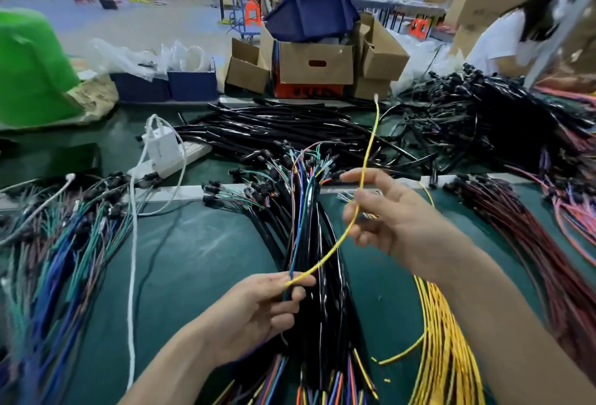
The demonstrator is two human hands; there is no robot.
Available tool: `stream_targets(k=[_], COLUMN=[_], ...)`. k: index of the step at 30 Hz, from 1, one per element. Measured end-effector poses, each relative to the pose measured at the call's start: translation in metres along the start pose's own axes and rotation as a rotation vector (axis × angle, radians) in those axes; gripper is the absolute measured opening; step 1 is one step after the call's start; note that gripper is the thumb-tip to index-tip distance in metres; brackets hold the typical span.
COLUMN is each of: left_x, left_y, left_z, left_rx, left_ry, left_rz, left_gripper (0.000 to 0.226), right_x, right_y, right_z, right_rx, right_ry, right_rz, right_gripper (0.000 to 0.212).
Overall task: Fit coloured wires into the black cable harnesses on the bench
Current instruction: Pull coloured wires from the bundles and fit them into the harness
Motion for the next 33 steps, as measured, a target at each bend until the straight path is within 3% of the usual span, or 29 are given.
stream_targets(k=[2,5,11,15,18,21,28,33], left_x=[0.002,0.0,-0.002,0.002,0.003,0.006,0.006,0.024], left_y=[0.001,0.001,0.002,0.0,0.0,0.002,0.007,0.017], left_z=[0.002,-0.002,-0.001,-0.002,-0.003,-0.001,0.004,-0.01], left_rx=[-0.016,0.021,-0.005,0.002,0.032,0.053,0.096,0.209], left_ry=[-0.034,-0.085,-0.094,-0.084,-0.119,-0.157,-0.396,-0.464], left_rz=[0.024,0.028,0.014,0.065,0.085,0.107,0.105,0.162], left_gripper=[0.017,0.019,0.023,0.025,0.026,0.025,0.03,0.033], right_x=[0.015,0.03,0.03,0.036,0.05,0.074,0.085,0.073], right_y=[-0.002,-0.011,-0.019,-0.022,-0.02,-0.016,-0.022,-0.027], right_z=[0.024,0.033,0.041,0.041,0.024,0.009,0.029,0.016], right_rx=[-0.1,-0.088,-0.076,-0.037,0.139,0.289,0.046,0.104], right_ry=[0.211,0.443,0.613,0.56,0.402,0.154,0.232,0.034], right_rz=[0.012,0.012,-0.045,-0.057,-0.047,0.044,0.145,0.075], right_gripper=[0.025,0.029,0.034,0.032,0.017,0.024,0.009,0.011])
Point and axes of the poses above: each hand's wrist, its own y-axis away from the middle knuckle, its own z-axis out of the palm, x = y × z, the point moved 10 cm from there along -y, towards the middle knuckle
